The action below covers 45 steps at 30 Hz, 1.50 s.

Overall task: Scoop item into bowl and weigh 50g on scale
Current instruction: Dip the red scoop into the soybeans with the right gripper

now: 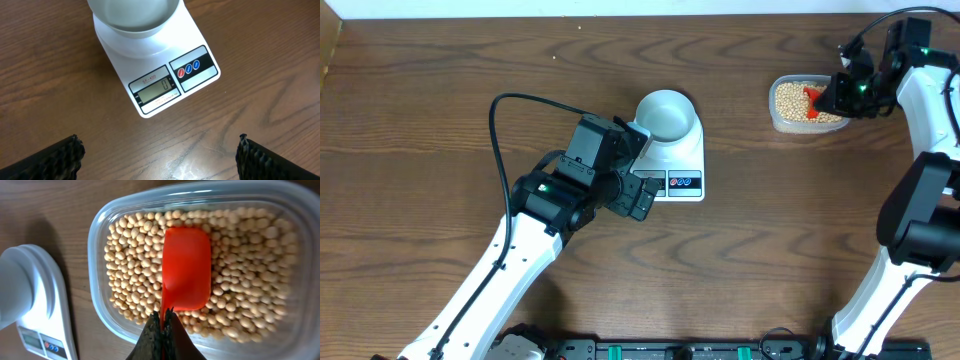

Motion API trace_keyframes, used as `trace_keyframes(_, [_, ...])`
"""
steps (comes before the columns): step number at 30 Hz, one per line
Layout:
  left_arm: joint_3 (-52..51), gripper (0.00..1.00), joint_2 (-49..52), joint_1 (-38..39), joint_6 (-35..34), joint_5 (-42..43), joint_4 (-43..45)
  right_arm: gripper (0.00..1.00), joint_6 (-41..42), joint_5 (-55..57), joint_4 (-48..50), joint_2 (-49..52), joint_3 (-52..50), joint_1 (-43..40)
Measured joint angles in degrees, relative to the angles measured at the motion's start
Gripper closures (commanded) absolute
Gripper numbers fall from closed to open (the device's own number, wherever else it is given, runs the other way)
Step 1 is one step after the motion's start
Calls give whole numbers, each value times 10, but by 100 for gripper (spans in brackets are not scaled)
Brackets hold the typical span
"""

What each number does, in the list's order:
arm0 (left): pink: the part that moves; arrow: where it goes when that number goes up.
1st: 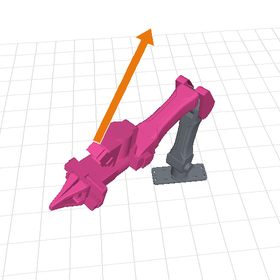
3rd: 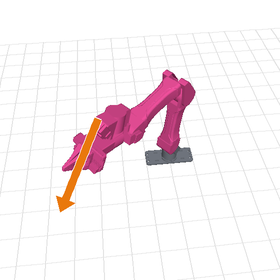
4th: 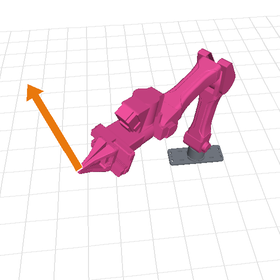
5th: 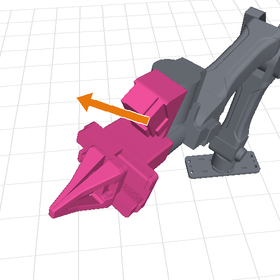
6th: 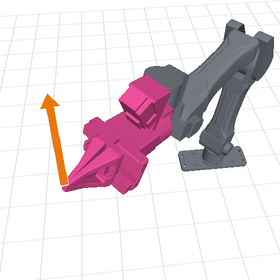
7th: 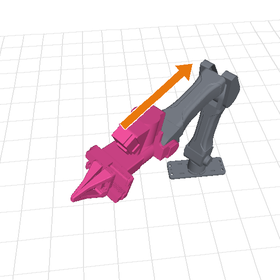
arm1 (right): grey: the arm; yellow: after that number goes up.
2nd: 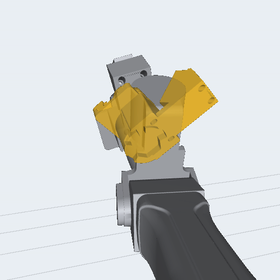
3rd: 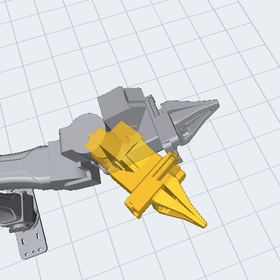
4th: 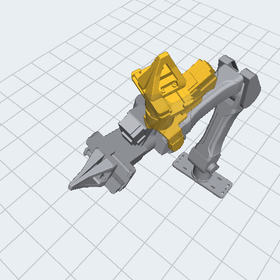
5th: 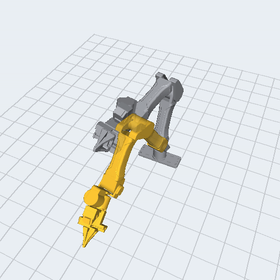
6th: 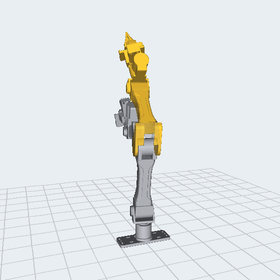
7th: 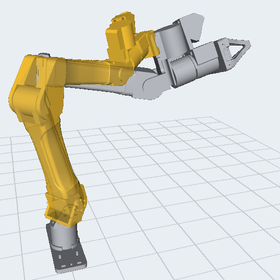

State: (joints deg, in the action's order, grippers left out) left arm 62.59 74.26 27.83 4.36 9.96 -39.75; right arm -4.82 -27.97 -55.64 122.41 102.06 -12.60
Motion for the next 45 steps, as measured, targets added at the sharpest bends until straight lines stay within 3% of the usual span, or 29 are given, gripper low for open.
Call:
trace_keyframes(26, [0, 1, 0, 0, 0, 0, 0, 99, -24, -126, 8, 29, -8, -33])
trace_keyframes(45, [0, 1, 0, 0, 0, 0, 0, 99, -15, -233, 99, 29, -92, -73])
